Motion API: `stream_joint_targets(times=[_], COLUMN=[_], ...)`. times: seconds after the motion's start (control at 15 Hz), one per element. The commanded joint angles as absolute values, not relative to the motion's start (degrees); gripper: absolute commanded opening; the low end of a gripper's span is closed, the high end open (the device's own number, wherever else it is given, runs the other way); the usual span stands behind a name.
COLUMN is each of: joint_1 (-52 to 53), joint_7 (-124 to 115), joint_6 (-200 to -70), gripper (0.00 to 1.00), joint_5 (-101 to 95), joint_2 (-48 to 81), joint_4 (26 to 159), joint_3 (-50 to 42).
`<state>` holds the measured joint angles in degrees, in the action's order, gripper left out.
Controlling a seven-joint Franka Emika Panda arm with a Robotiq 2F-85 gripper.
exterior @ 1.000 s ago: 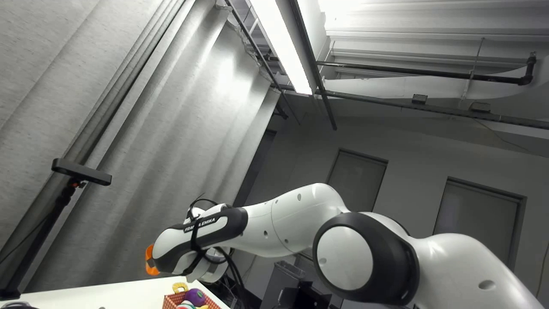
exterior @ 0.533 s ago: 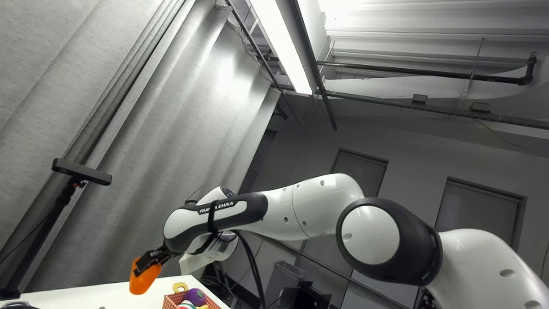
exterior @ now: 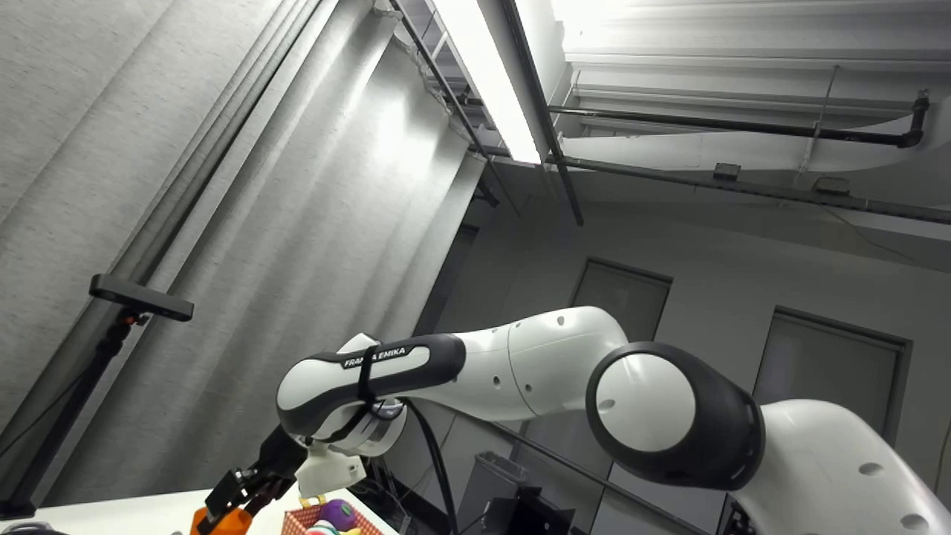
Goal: Take the orange cup and pour some of its contents into the pot and some onto the plate.
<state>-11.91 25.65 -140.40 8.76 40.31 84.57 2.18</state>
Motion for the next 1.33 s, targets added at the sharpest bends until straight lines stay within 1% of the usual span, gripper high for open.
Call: stream_joint_targets(times=[0.0, 0.33, 0.73, 0.8, 0.87, 1.0, 1.07, 1.27], joint_1=[-12.3, -11.8, -11.5, -11.5, -11.5, -11.5, -11.5, -11.4], joint_7=[24.9, 25.4, 25.1, 25.2, 25.1, 25.2, 25.2, 24.9], joint_6=[-136.6, -135.9, -135.5, -135.1, -135.1, -135.1, -135.0, -135.0], gripper=[0.51, 0.51, 0.51, 0.79, 0.95, 0.96, 1.00, 1.00], joint_5=[7.6, 7.4, 6.7, 6.6, 6.6, 6.5, 6.5, 6.5], joint_2=[40.7, 42.2, 43.0, 43.0, 43.0, 43.0, 43.0, 43.1], joint_4=[86.7, 89.7, 89.8, 89.7, 89.7, 89.7, 89.7, 89.5], joint_3=[3.0, 3.7, 3.7, 3.7, 3.7, 3.8, 3.8, 3.7])
